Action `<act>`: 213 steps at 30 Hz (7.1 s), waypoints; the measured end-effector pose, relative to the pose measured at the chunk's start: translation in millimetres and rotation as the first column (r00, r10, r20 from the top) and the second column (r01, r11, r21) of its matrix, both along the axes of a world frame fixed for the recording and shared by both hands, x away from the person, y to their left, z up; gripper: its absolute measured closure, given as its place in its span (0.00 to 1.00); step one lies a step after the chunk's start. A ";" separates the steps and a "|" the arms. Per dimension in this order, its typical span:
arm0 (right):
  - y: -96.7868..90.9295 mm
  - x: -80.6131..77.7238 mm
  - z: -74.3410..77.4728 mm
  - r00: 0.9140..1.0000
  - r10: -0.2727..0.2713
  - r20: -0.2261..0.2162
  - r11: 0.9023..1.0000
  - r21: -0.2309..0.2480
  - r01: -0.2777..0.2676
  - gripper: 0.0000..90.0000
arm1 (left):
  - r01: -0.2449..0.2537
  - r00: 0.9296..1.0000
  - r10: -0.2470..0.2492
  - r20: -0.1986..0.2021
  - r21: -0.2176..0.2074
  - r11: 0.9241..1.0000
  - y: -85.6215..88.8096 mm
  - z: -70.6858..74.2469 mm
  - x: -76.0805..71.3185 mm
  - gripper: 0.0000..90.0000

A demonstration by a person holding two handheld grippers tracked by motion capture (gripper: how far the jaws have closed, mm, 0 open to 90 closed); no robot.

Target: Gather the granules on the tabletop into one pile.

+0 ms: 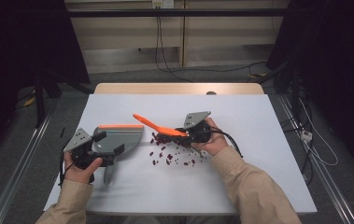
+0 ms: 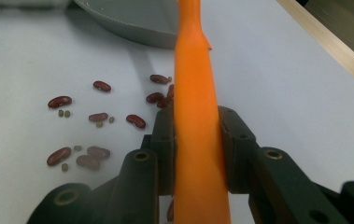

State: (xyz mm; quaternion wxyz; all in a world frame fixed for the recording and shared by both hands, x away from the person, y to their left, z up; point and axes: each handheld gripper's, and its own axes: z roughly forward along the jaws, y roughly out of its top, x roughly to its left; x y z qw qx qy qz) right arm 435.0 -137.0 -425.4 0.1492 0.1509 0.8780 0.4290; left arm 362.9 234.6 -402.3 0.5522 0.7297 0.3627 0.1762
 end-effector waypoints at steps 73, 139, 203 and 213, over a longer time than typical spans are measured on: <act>41.5 -68.7 13.8 0.940 -0.253 -0.229 0.898 0.305 0.316 0.79 | -0.001 1.000 0.001 0.011 0.002 1.000 -2.1 0.9 1.1 0.06; -4.5 -85.0 3.1 0.866 -0.387 -0.317 0.825 0.301 0.478 0.79 | 0.018 1.000 -0.019 0.018 0.030 0.999 -9.3 0.4 1.5 0.06; -1.3 -70.4 0.5 0.777 -0.520 -0.355 0.712 0.322 0.624 0.79 | 0.023 1.000 -0.023 0.012 0.037 0.999 -11.2 -1.6 3.4 0.06; 49.7 -37.3 2.4 0.807 -0.466 -0.363 0.746 0.329 0.579 0.79 | 0.021 1.000 -0.021 0.011 0.036 0.999 -9.2 -1.7 4.3 0.06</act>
